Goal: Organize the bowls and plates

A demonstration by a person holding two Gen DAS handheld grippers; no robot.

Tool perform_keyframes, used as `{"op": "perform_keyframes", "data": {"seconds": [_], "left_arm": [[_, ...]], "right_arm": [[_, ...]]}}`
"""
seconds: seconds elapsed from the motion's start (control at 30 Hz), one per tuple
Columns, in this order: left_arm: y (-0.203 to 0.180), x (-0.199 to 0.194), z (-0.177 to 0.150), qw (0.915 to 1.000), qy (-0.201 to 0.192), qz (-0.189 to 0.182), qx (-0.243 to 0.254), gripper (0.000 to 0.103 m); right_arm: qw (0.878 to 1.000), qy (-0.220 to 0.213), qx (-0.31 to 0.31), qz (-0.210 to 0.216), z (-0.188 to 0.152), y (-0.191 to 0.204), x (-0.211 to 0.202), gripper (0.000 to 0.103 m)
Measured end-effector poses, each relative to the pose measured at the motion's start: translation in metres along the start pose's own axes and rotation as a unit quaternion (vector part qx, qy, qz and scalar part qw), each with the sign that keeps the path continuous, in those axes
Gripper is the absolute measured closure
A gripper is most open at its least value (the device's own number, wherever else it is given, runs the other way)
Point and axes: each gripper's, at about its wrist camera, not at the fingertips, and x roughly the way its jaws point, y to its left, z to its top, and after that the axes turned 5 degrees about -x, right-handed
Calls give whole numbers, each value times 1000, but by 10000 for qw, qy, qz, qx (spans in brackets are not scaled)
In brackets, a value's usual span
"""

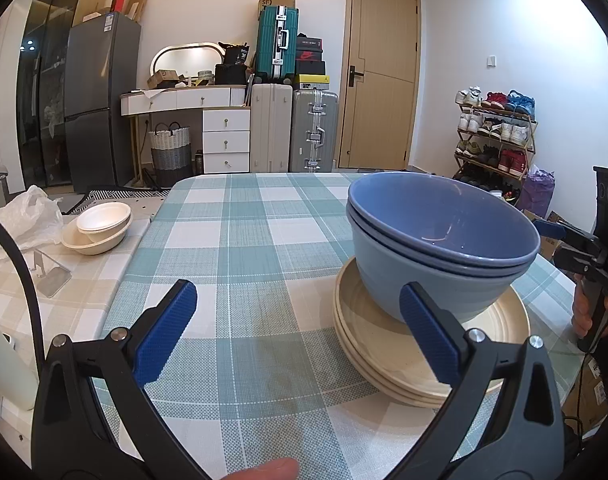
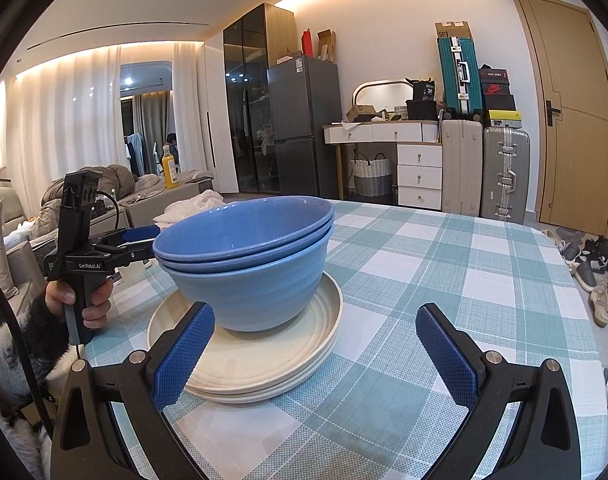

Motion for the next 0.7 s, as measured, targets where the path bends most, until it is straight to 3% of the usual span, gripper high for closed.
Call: {"op": "perform_keyframes", "data": {"seconds": [0.7], "left_arm": [[0,0,0,10000,0,3,9,2]], "right_arm": [[10000,-7,-4,-12,1,-2,1,0]]}}
